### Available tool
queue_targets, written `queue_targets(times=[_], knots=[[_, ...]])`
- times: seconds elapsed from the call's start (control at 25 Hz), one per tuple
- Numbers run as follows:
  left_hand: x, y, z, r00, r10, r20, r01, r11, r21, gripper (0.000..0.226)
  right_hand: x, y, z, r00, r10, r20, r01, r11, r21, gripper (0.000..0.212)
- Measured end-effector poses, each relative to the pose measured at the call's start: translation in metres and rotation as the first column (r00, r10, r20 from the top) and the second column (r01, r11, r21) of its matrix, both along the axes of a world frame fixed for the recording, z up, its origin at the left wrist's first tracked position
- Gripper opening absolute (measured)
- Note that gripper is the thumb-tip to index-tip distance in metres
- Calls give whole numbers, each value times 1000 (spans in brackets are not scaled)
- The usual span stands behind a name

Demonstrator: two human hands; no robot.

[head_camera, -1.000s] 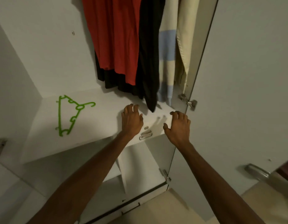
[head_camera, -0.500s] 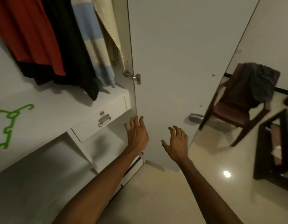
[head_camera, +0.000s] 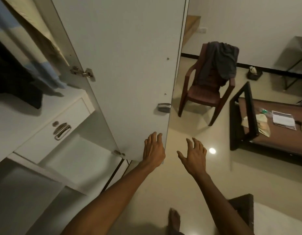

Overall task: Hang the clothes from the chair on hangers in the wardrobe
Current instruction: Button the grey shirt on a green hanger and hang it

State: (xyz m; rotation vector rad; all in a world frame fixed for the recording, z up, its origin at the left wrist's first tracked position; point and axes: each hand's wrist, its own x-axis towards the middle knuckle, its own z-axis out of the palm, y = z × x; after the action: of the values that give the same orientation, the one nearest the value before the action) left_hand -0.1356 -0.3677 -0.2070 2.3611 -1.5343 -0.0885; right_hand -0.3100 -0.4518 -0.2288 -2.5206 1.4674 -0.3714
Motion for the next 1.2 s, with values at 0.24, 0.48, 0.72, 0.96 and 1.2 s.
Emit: queue_targets(times=[0.24,0.48,0.72,0.96,1.2], knots=[[-44,-112,-2,995,-96,-14,97,995,29,58,-43,-93,-14,996,-84,-10,84,996,5,63],[-75,-228,8,997,-65,-27,65,998,2,58,-69,-198,-6,995,-92,-29,92,996,-12,56],[-87,-313,7,998,-38,-45,38,999,3,57,-70,-281,10,996,-88,-7,88,996,19,56],[-76,-419,-2,997,-30,-73,29,1000,-12,55,-62,-372,10,995,-91,32,91,996,21,59],[-41,-563,-26,994,-5,-106,9,1000,30,63,-46,-517,-2,989,-150,-9,150,988,-21,65]])
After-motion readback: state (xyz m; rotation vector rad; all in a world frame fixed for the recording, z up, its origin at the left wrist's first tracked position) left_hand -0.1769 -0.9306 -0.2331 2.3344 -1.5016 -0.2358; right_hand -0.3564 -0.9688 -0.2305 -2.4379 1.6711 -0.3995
